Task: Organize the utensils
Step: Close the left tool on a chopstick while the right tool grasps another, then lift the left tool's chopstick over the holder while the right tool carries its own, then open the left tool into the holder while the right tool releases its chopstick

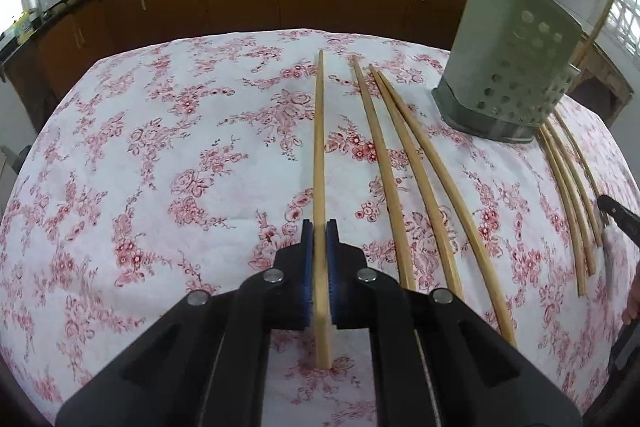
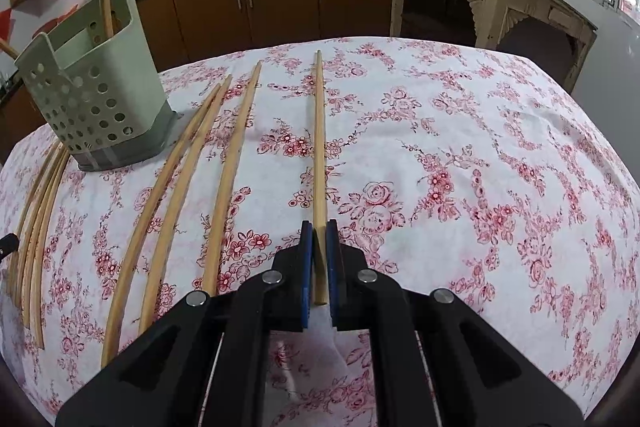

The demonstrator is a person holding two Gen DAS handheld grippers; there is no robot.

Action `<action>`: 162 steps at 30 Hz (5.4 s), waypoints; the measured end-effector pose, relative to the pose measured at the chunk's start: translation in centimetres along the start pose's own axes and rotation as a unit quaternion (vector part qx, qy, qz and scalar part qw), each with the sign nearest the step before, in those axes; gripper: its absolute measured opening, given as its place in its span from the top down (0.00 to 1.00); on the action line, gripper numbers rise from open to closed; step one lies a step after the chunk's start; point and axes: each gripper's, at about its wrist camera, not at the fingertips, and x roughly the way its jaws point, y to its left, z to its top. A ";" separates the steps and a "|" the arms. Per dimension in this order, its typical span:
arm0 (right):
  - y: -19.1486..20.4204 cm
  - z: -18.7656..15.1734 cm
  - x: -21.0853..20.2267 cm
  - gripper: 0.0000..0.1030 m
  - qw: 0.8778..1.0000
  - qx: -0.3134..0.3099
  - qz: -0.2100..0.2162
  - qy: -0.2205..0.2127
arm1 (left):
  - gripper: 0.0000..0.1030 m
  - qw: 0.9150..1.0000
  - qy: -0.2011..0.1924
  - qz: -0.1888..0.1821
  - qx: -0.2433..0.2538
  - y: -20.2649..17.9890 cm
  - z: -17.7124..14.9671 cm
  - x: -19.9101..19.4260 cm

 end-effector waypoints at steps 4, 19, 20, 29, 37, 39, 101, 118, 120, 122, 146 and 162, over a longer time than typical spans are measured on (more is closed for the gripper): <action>-0.2 -0.1 0.0 0.92 1.000 0.008 0.010 0.001 | 0.89 1.000 -0.016 -0.004 0.022 0.0 -0.8 -0.3; -0.1 -0.1 0.1 0.92 1.000 0.005 0.006 0.001 | 0.82 0.999 -0.018 -0.010 0.044 -0.2 -2.2 -1.5; -0.1 -0.1 0.0 0.92 1.000 0.004 0.006 0.001 | 0.82 0.999 -0.018 -0.010 0.043 -0.2 -2.3 -1.5; 0.0 -0.4 -0.3 0.92 1.000 0.004 0.006 0.000 | 0.81 0.999 -0.017 -0.002 0.047 -0.3 -2.3 -1.5; 0.1 -0.4 -0.4 0.92 1.000 0.002 0.005 0.001 | 0.80 0.998 -0.017 0.022 0.051 -1.0 -2.3 -1.5; 0.0 -0.4 -0.4 0.92 1.000 0.002 0.005 0.001 | 0.80 0.998 -0.017 0.024 0.049 -1.0 -2.3 -1.5; -1.4 5.8 -17.0 0.93 0.966 0.034 0.063 -0.247 | 0.93 0.976 -0.216 -0.023 0.028 -0.9 4.5 -18.6; -0.6 8.9 -23.2 0.93 0.953 0.026 0.129 -0.274 | 0.93 0.963 -0.251 -0.081 0.060 -4.0 5.9 -25.1; -0.4 9.5 -23.9 0.93 0.949 0.024 0.144 -0.280 | 0.93 0.959 -0.260 -0.087 0.065 -4.7 6.3 -26.1; 0.1 10.0 -24.6 0.93 0.945 0.020 0.157 -0.285 | 0.93 0.955 -0.272 -0.090 0.072 -5.6 6.8 -27.1; 6.3 14.5 -20.1 0.93 0.947 -0.028 0.168 -0.272 | 0.93 0.937 -0.343 -0.063 0.030 -12.7 18.0 -23.6; 7.1 14.2 -16.5 0.92 0.963 -0.025 0.165 -0.211 | 0.88 0.962 -0.268 -0.052 0.022 -11.5 17.5 -16.6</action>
